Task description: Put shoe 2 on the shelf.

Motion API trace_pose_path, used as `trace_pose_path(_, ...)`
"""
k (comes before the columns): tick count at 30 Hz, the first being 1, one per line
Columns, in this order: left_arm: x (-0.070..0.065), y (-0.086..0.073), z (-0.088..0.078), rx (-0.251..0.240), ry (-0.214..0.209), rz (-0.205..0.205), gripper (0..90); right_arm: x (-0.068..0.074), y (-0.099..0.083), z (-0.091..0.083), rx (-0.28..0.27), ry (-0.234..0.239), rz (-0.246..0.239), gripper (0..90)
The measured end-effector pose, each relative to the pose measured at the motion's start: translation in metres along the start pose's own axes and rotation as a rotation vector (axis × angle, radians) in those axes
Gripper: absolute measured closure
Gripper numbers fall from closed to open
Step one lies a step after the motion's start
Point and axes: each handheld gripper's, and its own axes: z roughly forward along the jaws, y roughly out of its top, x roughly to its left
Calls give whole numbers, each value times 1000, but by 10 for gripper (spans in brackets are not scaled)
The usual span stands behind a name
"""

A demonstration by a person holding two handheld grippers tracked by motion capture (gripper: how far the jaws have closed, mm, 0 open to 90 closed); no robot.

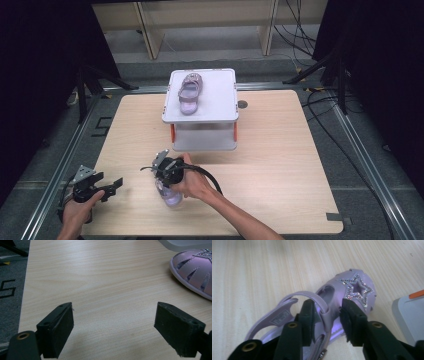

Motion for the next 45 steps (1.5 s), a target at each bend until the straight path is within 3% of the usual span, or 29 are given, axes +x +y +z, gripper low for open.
trace_pose_path(5, -1, 0, 0, 0, -1, 1, 151, 0, 0, -1, 15, -21, 0, 760)
trace_pose_path(9, -1, 1, 0, 8, 6, 3, 151, -1, 3, -4, 15, -32, -43, 819)
trace_pose_path(11, 0, 0, 0, 0, -2, 0, 151, -2, 3, -7, 19, -29, -5, 830)
trace_pose_path(17, 0, 0, 0, -6, -4, 2, 151, -11, 1, -16, -2, -12, 7, 842)
trace_pose_path(22, -1, 1, 0, -3, -1, 4, 151, -17, 2, -38, -46, 38, 74, 844)
trace_pose_path(24, -1, 1, 0, -4, -1, 4, 151, -22, 3, -44, -56, 52, 71, 844)
trace_pose_path(32, -1, 1, 0, -5, -1, 3, 151, -34, 5, -72, -51, 110, 148, 843)
trace_pose_path(41, 0, 1, -1, -5, 0, 3, 151, -50, 3, -107, -78, 104, 162, 842)
trace_pose_path(45, -1, 1, -1, -5, 3, 2, 152, -57, -1, -133, -85, 83, 173, 843)
